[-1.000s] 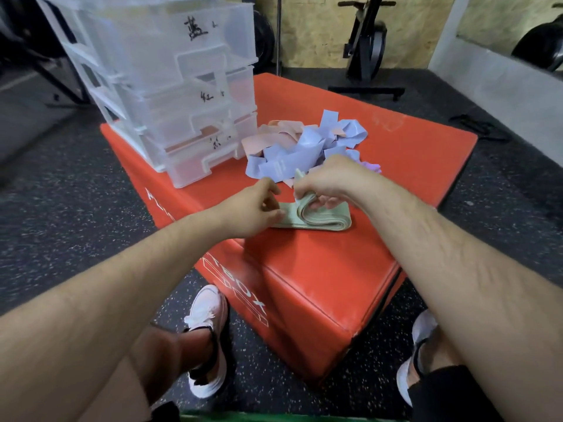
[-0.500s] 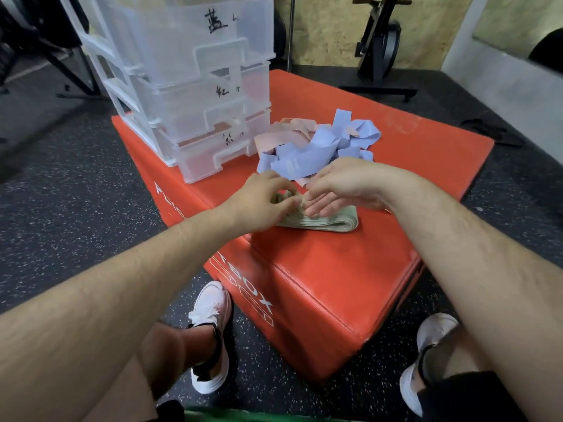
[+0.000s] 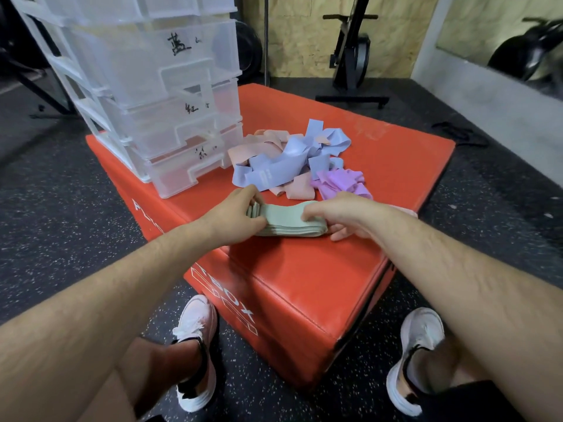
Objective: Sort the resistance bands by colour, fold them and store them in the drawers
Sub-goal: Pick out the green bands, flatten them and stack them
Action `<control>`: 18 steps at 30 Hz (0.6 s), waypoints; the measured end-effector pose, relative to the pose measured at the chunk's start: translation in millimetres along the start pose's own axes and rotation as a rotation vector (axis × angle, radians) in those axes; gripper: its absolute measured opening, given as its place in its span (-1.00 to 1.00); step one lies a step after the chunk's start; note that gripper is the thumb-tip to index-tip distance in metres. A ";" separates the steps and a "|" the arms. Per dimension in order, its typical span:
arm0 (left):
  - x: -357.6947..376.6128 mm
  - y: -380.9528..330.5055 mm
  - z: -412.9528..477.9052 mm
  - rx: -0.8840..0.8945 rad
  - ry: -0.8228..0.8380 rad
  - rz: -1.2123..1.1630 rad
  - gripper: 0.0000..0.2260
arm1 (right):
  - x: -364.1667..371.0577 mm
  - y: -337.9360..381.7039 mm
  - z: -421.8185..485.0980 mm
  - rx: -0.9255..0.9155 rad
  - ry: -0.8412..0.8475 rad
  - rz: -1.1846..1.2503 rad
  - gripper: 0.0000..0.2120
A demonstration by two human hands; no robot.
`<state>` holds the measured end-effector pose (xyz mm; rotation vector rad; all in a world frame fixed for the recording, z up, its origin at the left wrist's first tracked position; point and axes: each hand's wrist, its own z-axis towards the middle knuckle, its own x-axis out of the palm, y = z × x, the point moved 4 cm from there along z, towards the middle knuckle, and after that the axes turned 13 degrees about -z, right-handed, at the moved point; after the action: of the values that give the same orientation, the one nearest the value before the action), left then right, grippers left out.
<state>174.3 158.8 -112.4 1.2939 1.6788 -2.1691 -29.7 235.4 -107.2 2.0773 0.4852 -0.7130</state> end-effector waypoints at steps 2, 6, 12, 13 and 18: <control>-1.2 -2.4 -1.1 -0.059 0.023 -0.012 -0.71 | 1.4 1.9 -2.0 -0.023 -0.023 0.006 -0.72; -7.3 -9.6 0.7 -0.064 0.052 0.013 -0.42 | -0.1 15.6 -7.6 -0.160 -0.157 -0.156 -0.71; -13.4 -23.5 -1.3 -0.049 0.231 -0.479 -0.40 | -14.9 49.8 -30.0 -0.443 -0.228 -0.122 -0.88; -17.0 -21.8 -0.9 -0.055 0.239 -0.491 -0.45 | -16.7 53.7 -30.9 -0.457 -0.228 -0.082 -0.91; -41.3 -9.2 -4.2 -0.061 0.210 -0.597 -0.64 | -10.3 77.3 -16.9 -0.479 -0.211 0.155 -0.85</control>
<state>197.7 149.6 -78.1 1.1395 2.4535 -2.2969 11.8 206.0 -45.7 1.5536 0.3319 -0.6416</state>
